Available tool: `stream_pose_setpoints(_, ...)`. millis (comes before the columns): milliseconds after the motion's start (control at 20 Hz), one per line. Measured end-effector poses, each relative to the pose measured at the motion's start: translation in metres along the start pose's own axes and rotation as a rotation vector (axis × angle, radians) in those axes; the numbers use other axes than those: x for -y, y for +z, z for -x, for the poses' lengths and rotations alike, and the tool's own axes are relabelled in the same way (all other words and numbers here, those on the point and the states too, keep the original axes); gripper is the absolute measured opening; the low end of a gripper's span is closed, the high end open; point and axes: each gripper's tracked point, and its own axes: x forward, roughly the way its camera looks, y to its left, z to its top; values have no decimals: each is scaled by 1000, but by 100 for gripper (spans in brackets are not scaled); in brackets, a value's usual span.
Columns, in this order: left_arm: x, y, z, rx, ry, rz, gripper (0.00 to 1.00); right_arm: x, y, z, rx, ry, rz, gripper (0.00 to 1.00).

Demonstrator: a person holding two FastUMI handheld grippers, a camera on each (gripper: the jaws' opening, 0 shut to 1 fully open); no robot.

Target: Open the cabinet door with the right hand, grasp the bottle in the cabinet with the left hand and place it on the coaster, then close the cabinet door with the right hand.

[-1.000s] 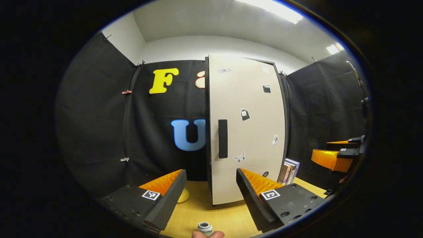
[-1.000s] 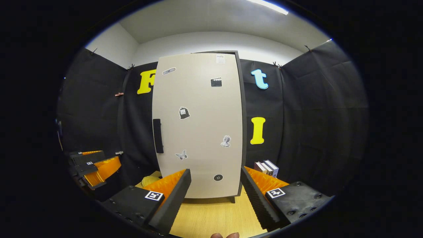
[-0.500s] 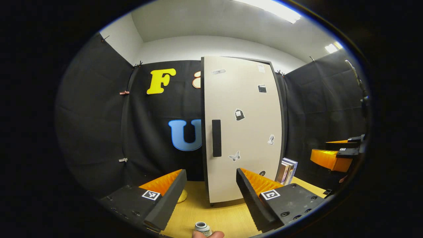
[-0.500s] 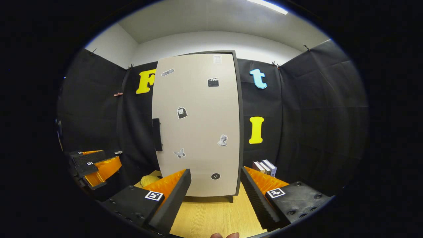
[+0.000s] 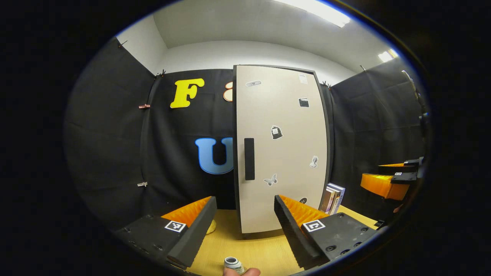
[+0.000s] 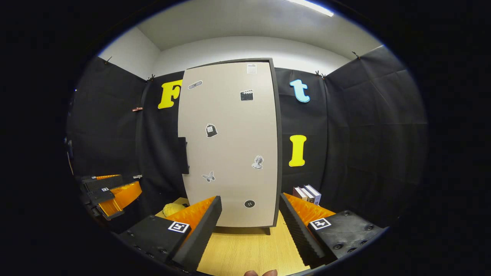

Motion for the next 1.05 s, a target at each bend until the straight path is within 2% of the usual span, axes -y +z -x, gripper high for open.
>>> stream_pose_setpoints(1000, 13, 5, -8, 23, 20, -36, 95, 7, 4, 0, -3, 32, -1, 97)
stream_pose_setpoints(1050, 16, 5, -9, 24, 14, -33, 95, 7, 1, -10, -2, 32, 0, 97)
